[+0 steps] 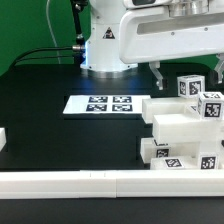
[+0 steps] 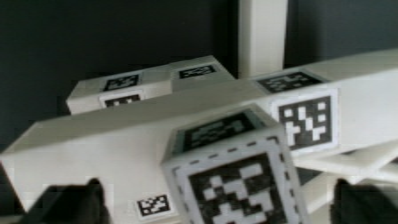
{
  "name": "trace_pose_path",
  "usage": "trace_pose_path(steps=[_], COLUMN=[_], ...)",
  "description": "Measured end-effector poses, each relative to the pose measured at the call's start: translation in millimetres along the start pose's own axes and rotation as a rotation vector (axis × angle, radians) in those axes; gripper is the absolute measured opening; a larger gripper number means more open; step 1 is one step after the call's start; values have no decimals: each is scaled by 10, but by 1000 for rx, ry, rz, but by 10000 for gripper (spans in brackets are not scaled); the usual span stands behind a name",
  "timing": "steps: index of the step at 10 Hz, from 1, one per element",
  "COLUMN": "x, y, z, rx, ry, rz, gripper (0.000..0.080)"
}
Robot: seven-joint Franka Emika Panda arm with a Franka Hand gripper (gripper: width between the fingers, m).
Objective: Assemble chair
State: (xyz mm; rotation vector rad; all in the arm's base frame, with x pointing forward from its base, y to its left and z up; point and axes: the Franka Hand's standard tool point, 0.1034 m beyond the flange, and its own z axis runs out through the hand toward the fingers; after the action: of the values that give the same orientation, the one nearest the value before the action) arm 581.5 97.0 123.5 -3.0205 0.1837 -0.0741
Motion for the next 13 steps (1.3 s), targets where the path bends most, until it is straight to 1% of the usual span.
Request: trace_pose_path(steps=[1, 2, 3, 7, 10, 13], x=[0, 0, 2, 2, 15, 19], y=[0, -1, 0, 2, 55, 95], z=[0, 1, 0, 1, 7, 15], rx=[0, 1, 1, 3, 7, 43], ry=[0, 0, 1, 0, 18, 17], rz=[9, 30, 99, 372, 689, 1069], gripper=[389, 389, 282, 282, 284, 284])
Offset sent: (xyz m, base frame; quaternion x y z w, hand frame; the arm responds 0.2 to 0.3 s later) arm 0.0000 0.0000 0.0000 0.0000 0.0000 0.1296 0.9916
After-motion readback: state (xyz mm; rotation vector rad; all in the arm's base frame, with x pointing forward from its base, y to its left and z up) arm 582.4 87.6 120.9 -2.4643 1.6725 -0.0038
